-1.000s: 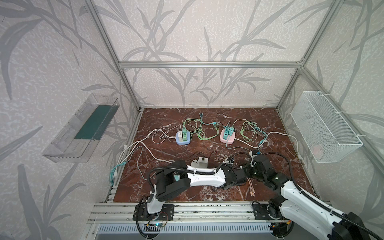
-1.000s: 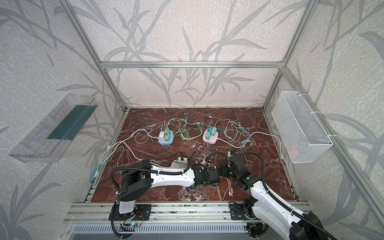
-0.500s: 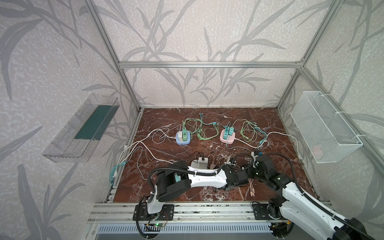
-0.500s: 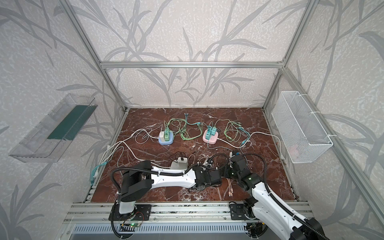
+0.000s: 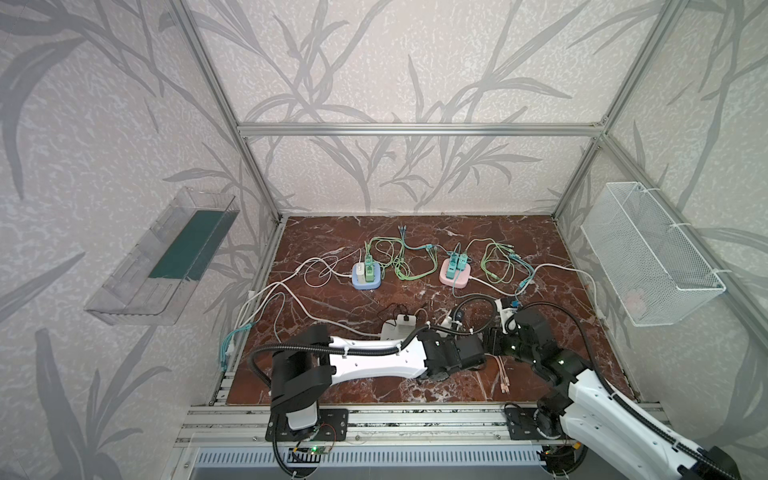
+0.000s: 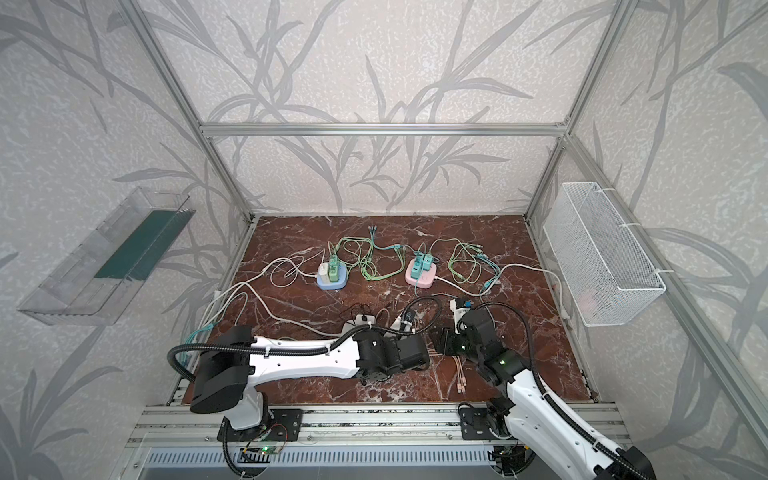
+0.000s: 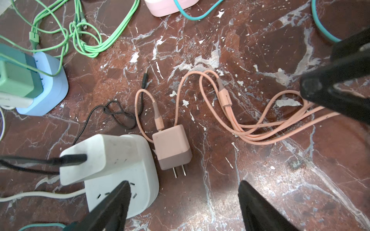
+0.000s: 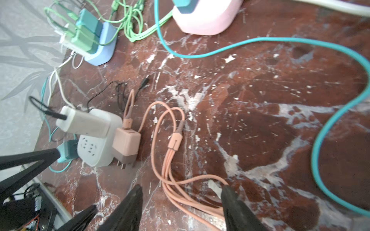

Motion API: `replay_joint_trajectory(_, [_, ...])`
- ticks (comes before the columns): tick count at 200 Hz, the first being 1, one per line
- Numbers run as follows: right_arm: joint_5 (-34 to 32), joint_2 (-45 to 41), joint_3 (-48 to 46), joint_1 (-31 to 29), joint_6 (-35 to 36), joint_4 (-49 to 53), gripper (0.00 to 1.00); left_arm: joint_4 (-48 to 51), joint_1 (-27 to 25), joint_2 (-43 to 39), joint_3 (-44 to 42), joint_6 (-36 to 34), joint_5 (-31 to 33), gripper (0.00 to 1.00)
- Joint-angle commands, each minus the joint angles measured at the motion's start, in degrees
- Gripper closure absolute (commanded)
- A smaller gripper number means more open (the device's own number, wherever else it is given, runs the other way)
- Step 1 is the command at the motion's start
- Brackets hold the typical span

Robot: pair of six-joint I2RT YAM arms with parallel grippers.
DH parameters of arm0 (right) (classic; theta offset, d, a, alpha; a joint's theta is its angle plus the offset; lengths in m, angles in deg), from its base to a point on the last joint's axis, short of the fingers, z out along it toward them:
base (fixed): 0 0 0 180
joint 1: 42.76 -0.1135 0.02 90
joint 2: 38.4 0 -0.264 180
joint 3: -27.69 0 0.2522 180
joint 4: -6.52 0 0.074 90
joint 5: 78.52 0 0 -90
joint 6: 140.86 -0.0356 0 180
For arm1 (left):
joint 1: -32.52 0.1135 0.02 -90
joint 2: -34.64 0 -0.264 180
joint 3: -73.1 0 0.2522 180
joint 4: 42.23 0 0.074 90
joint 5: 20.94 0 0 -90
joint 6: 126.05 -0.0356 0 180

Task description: Pull the plug off the socket

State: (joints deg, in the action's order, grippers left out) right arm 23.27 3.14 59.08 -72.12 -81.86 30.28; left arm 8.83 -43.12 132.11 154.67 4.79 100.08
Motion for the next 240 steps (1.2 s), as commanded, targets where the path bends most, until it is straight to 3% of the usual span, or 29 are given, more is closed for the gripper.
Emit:
replay_joint_trajectory(1, [-1.48,0.53,1.09,-4.37,4.21,-4.05,0.36,-2.09,0.18,-4.7,-5.11,4.28,3.4,0.09])
replay_joint_trajectory(39, [-4.32,6.66,2.81,-12.0,8.62,-9.61,0.35,-5.64,1.27,-13.55,-14.26,7.63,7.15,0.01])
replay_joint_trajectory(79, [-10.18,16.04,7.43,-20.43,13.65,-12.71,0.35,-5.48,3.22,-23.55,-22.0,11.6,9.18,0.01])
replay_joint_trajectory(110, [-14.45,24.13,12.21,-25.27,14.17,-14.21,0.34,-3.91,7.25,-30.7,-27.99,15.09,7.35,0.01])
replay_joint_trajectory(143, [-17.15,31.58,17.07,-28.82,18.69,-15.66,0.33,-4.42,11.87,-37.78,-33.04,14.2,4.27,0.01])
replay_joint_trajectory(191, [-12.71,36.35,16.64,-28.37,31.59,-24.05,0.31,-4.4,17.66,-44.14,-36.4,9.4,-2.14,0.03])
replay_joint_trajectory(240, [2.75,38.72,18.29,-20.1,37.08,-27.39,0.31,-6.98,23.14,-43.19,-36.45,3.59,-10.59,0.03])
